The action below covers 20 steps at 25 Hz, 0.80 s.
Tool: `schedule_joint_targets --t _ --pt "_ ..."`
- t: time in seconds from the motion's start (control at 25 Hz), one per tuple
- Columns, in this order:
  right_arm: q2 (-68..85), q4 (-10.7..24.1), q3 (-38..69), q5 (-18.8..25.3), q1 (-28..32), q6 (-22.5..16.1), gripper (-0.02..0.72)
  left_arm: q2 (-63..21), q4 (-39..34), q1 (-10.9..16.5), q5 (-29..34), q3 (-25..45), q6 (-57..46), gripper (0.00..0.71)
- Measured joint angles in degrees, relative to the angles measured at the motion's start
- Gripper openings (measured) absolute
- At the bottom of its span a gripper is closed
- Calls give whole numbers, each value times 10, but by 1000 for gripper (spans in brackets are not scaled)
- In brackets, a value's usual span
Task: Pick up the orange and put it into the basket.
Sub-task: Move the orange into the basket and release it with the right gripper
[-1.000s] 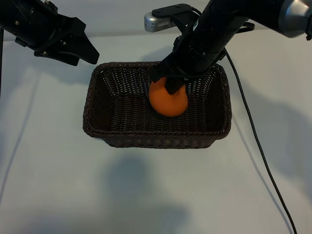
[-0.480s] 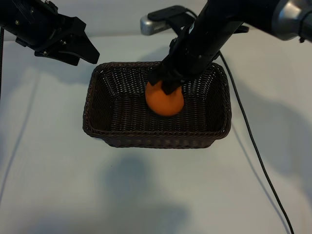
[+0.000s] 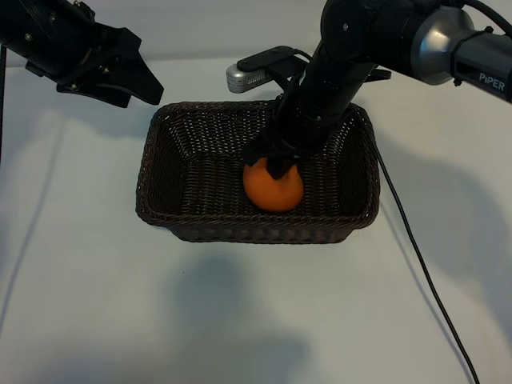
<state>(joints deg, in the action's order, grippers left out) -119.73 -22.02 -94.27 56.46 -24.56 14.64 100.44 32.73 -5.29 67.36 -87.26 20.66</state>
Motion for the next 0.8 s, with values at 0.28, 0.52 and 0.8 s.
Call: schedule_joint_targets --t 0.28,0.52,0.8 --pt "0 0 0 -13 0 4 135 0 0 0 0 0 3 559" --pt "0 -1 0 -11 0 4 422 0 0 0 0 0 3 559" --pt "0 -10 0 -10 0 4 516 0 0 0 0 0 2 559"
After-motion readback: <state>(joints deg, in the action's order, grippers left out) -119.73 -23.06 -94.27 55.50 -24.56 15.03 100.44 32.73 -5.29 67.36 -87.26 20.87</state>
